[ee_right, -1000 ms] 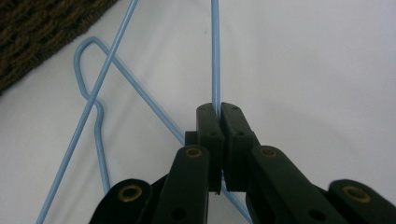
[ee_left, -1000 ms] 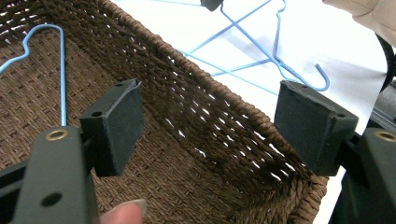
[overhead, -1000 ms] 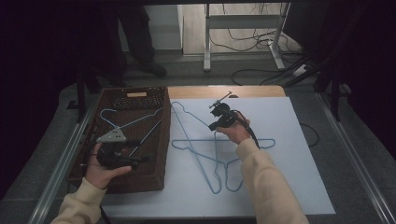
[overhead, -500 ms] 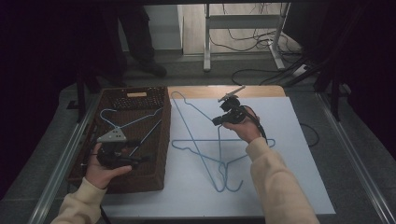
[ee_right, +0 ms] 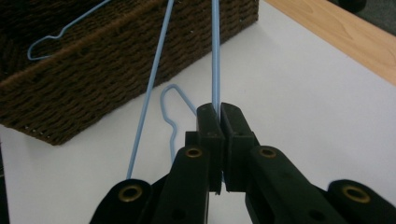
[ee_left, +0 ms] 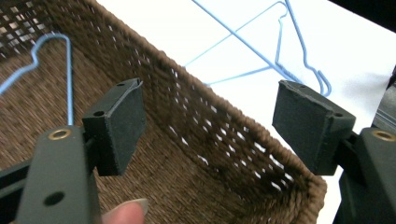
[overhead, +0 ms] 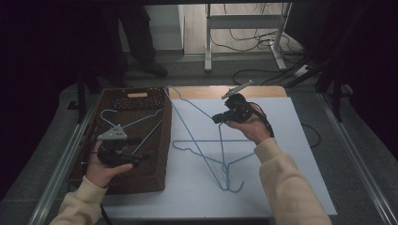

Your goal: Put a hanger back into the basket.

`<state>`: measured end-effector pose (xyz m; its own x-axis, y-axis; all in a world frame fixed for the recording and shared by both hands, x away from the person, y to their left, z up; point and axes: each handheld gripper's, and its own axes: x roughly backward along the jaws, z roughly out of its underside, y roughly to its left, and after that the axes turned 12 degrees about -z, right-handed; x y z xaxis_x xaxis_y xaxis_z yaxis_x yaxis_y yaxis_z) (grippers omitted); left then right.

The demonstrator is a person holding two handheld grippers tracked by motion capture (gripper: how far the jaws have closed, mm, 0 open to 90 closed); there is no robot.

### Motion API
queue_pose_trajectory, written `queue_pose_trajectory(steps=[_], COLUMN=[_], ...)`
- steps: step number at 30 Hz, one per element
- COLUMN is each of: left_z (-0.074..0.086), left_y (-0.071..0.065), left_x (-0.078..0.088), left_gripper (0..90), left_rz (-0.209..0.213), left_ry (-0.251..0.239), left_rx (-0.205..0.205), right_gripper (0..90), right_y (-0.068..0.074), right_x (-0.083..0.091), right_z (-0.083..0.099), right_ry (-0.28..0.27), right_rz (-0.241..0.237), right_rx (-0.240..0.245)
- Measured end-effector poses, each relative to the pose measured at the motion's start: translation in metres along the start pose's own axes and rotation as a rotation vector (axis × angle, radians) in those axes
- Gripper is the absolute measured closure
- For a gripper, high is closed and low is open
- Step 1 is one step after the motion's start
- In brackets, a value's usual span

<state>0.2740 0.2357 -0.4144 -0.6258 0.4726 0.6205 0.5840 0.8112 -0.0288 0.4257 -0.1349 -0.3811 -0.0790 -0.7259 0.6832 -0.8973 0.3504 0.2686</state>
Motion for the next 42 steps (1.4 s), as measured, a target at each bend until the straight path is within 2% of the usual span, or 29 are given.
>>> queue_pose_trajectory(steps=[6, 10, 13, 18, 23, 25, 30, 38, 40, 42], left_z=[-0.030, -0.058, -0.081, -0.119, -0.144, -0.151, -0.158, -0.155, -0.154, -0.152], left_y=[0.006, 0.010, 0.011, 0.003, -0.006, -0.010, -0.017, -0.024, -0.027, -0.029], left_x=[0.010, 0.017, 0.019, 0.009, -0.015, -0.025, -0.039, -0.053, -0.057, -0.063], left_gripper=[26.3, 26.0, 26.0, 25.5, 25.6, 26.0, 27.2, 29.8, 31.6, 32.7], left_rz=[-0.063, -0.096, -0.104, -0.119, -0.107, -0.090, -0.049, 0.018, 0.038, 0.040], left_ry=[-0.032, -0.062, -0.078, -0.066, -0.006, 0.012, 0.047, 0.110, 0.135, 0.166], left_rx=[-0.016, -0.038, -0.057, -0.154, -0.269, -0.310, -0.381, -0.447, -0.472, -0.496], right_gripper=[87.4, 87.4, 87.4, 87.4, 87.4, 87.4, 87.4, 87.4, 87.4, 87.4], right_y=[0.013, 0.020, 0.025, 0.034, 0.039, 0.039, 0.042, 0.047, 0.048, 0.049], right_x=[0.011, 0.016, 0.018, 0.018, 0.017, 0.017, 0.017, 0.014, 0.013, 0.012], right_z=[-0.001, -0.001, -0.001, 0.000, 0.001, 0.001, 0.002, 0.002, 0.001, 0.000], right_ry=[-0.001, -0.002, 0.001, 0.013, 0.023, 0.027, 0.039, 0.055, 0.057, 0.061], right_rz=[-0.006, -0.011, -0.021, -0.033, -0.041, -0.049, -0.067, -0.098, -0.107, -0.118], right_rx=[0.032, 0.048, 0.059, 0.076, 0.088, 0.095, 0.102, 0.116, 0.126, 0.131])
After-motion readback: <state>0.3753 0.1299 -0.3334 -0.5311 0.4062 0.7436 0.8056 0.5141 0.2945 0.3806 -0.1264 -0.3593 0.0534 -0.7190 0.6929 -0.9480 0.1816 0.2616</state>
